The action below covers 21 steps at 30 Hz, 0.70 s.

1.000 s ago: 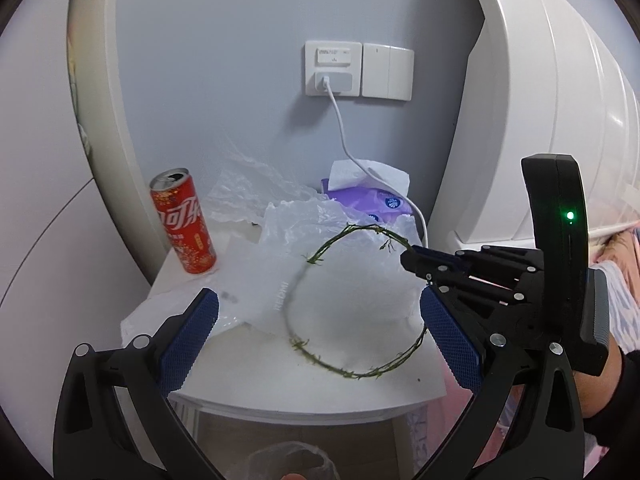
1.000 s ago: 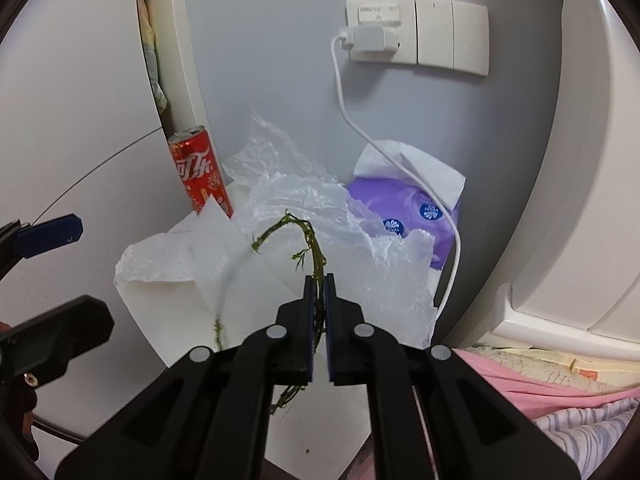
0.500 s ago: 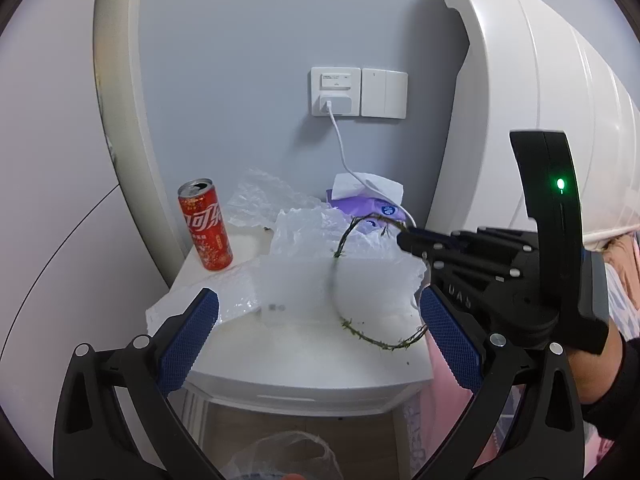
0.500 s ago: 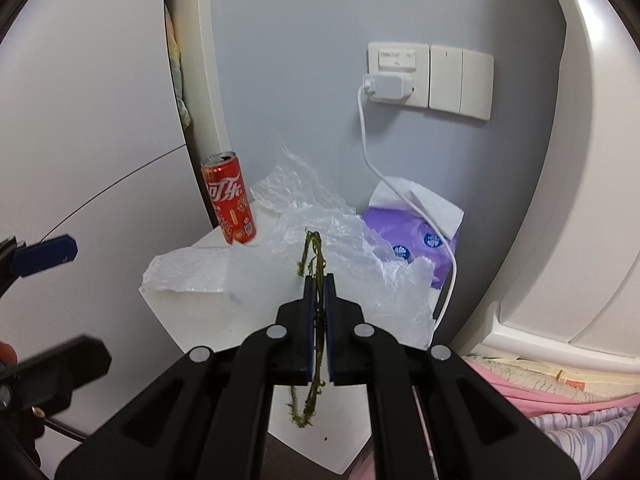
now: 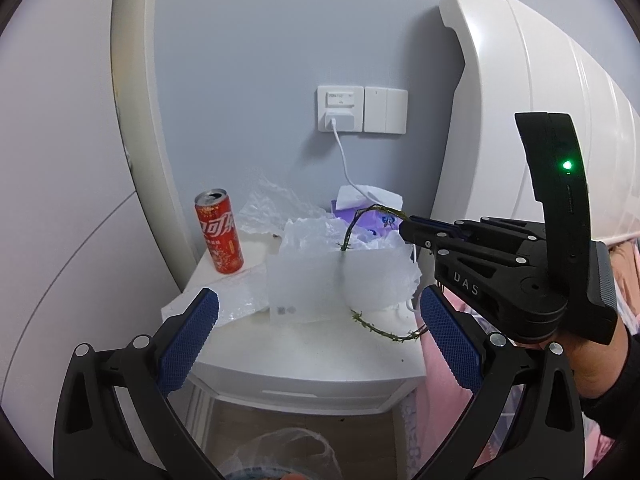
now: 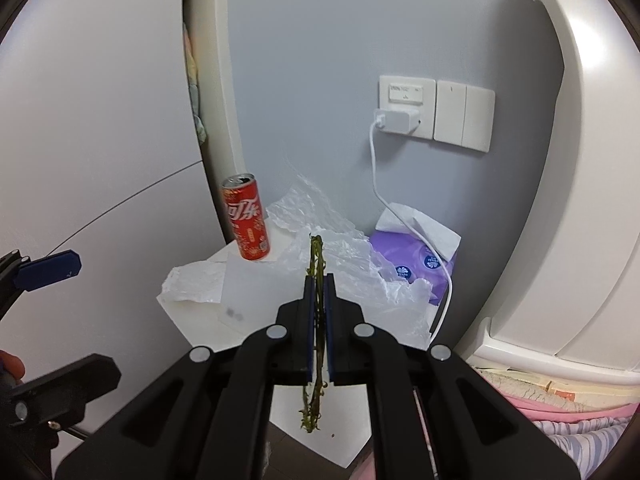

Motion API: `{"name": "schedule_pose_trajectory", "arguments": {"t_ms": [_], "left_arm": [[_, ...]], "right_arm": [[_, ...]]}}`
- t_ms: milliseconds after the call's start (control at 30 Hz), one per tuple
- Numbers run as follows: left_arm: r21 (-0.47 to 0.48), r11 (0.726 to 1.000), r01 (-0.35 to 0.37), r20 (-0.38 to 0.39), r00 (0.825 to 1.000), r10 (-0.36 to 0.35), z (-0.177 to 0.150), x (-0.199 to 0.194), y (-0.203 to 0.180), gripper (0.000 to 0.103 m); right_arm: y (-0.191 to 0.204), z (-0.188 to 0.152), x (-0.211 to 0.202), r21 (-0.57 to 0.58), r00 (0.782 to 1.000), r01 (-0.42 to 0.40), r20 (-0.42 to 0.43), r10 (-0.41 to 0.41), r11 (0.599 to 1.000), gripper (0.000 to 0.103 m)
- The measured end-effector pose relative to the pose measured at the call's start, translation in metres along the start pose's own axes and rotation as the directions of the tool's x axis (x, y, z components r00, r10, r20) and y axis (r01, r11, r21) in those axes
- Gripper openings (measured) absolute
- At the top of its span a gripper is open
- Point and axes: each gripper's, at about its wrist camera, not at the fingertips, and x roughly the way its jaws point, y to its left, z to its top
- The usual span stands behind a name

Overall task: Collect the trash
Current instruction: 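Lift the wreath with the right gripper and carry it toward the wastebasket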

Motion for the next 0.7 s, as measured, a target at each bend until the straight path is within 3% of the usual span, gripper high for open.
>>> {"name": "schedule_pose_trajectory", "arguments": {"t_ms": [333,700], "left_arm": [[-0.037,0.998,-0.047,0.046,0.998,0.049,-0.010,-0.047,0.015,0.098],[-0.086,0.987,-0.134,0.076,0.987,0.140,-0.043,-0.118,0.050,0.098]], "right_arm": [[0.035,-0.004,-0.035,-0.073,0.998,-0.054,0.037,0.057,0.996,0.006],[0.104,-0.026,-0.074,-0.135,0.987,-0.153,0.038,0.159,0.979,0.006]]}}
